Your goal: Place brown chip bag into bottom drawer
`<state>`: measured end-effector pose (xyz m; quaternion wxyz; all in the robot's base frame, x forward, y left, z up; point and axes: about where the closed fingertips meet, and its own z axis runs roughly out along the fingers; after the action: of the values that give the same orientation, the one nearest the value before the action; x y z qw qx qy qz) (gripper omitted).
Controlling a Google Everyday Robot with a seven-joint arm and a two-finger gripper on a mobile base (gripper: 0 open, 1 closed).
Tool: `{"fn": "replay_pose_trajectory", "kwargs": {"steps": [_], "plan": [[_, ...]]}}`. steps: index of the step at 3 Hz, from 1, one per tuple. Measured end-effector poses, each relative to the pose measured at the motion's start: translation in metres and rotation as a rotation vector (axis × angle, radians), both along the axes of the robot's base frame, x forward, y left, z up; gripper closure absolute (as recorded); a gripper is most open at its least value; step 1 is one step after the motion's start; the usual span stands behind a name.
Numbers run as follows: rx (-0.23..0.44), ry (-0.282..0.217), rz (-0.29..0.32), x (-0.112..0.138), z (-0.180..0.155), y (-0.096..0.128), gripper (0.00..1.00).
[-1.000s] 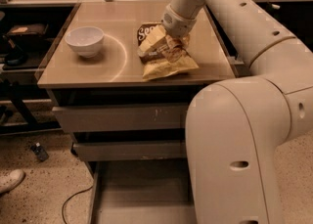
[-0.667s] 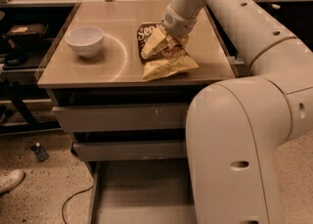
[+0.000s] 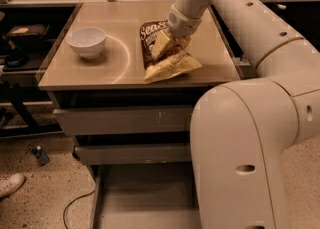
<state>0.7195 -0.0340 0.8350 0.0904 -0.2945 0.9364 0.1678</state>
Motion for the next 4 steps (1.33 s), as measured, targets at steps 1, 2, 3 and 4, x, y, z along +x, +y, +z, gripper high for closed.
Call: {"fn": "replay_pose_trajectory", "kwargs": {"steps": [1, 2, 3, 4], "plan": [[0.000, 0.000, 0.000, 0.0000, 0.0000, 0.0000, 0.89], [0.000, 0.000, 0.000, 0.0000, 0.0000, 0.0000, 1.00], [0.000, 0.000, 0.000, 0.0000, 0.0003, 0.0000, 1.00], [0.000, 0.000, 0.000, 0.0000, 0.0065, 0.0002, 1.00]]}}
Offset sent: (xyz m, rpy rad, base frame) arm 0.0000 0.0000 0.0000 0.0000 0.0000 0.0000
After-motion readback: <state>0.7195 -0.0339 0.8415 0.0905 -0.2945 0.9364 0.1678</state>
